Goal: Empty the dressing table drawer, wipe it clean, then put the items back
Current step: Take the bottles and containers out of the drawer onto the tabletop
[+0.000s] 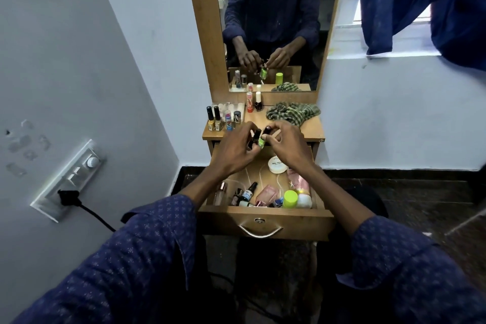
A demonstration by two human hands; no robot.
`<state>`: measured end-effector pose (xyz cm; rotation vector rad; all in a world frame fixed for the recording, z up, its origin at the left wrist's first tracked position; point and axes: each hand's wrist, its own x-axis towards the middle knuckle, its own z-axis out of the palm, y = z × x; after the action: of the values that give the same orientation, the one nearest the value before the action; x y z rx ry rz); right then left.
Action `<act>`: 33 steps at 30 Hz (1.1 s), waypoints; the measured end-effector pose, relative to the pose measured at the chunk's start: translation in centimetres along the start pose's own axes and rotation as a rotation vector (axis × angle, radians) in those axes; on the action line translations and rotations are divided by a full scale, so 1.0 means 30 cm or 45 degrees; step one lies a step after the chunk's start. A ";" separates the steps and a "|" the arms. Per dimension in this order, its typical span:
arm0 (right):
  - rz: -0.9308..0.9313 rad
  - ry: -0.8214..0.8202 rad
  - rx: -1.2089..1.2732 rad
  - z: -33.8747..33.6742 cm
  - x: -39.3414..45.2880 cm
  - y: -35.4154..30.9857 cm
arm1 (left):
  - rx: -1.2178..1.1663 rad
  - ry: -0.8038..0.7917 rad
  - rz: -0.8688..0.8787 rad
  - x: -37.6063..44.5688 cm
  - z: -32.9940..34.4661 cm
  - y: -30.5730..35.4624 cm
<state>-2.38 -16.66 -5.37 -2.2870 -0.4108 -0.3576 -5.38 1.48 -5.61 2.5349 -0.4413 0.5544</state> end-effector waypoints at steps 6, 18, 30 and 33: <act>-0.087 0.090 -0.097 -0.046 0.168 0.002 | 0.200 0.001 -0.011 0.228 -0.084 -0.005; -0.009 0.018 -0.167 0.017 0.392 0.017 | 0.287 -0.168 -0.231 0.461 -0.045 -0.133; -0.002 0.002 -0.152 0.110 0.472 0.054 | 0.358 -0.167 -0.290 0.502 0.047 -0.215; -0.002 0.014 -0.128 0.115 0.466 0.061 | 0.331 -0.110 -0.299 0.497 0.047 -0.204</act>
<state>11.49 -12.78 -3.60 -2.3814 -0.3972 -0.3993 10.40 2.77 -2.33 2.8163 -0.1020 0.4381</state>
